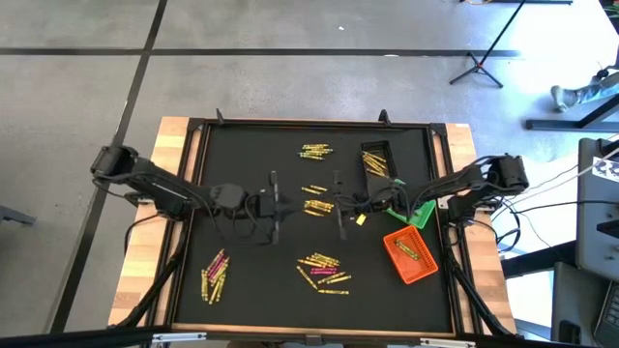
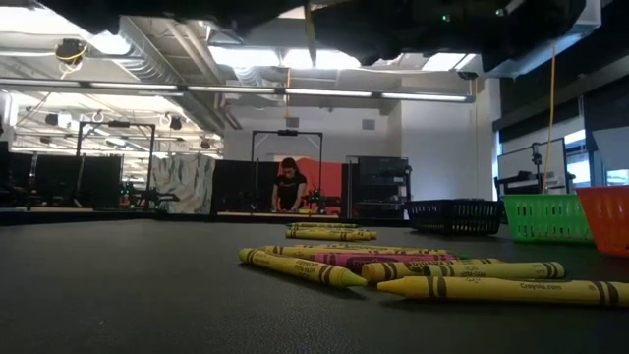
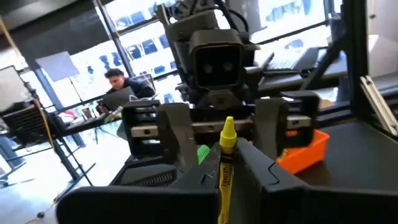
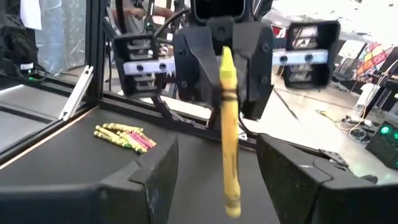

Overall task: Sort crayons
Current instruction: Put the light green crayon into the orange basket, then put the yellow crayon into the black basket

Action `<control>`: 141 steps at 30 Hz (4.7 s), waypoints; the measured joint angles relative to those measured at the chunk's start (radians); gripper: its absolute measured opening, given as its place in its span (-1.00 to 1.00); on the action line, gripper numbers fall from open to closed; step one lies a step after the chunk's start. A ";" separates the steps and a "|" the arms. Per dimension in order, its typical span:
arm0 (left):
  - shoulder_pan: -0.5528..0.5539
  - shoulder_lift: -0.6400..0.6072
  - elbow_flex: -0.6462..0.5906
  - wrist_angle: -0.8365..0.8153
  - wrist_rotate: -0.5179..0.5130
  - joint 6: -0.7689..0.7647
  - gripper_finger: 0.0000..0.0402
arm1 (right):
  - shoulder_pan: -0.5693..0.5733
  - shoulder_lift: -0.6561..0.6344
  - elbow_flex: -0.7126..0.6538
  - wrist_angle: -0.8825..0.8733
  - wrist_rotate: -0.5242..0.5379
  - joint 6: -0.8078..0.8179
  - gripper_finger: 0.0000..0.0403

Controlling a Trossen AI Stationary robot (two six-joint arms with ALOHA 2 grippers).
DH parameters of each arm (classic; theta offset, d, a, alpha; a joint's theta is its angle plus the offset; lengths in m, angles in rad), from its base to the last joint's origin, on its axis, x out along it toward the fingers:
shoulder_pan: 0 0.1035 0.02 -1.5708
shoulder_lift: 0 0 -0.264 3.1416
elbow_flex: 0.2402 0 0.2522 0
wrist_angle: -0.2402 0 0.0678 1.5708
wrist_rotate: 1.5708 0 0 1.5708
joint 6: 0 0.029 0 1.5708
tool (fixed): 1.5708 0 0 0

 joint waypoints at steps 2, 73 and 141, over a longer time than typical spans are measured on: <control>0.004 0.023 0.000 0.035 0.007 -0.002 -0.94 | 0.000 0.007 0.000 0.007 0.002 0.000 0.05; 0.019 0.028 0.001 -0.082 -0.081 -0.114 -0.39 | 0.793 -0.449 0.000 -1.690 0.411 1.348 -0.88; -0.375 -0.005 0.124 -1.706 0.502 -1.650 -0.39 | 0.084 -0.316 0.000 -0.581 0.359 -0.081 -0.19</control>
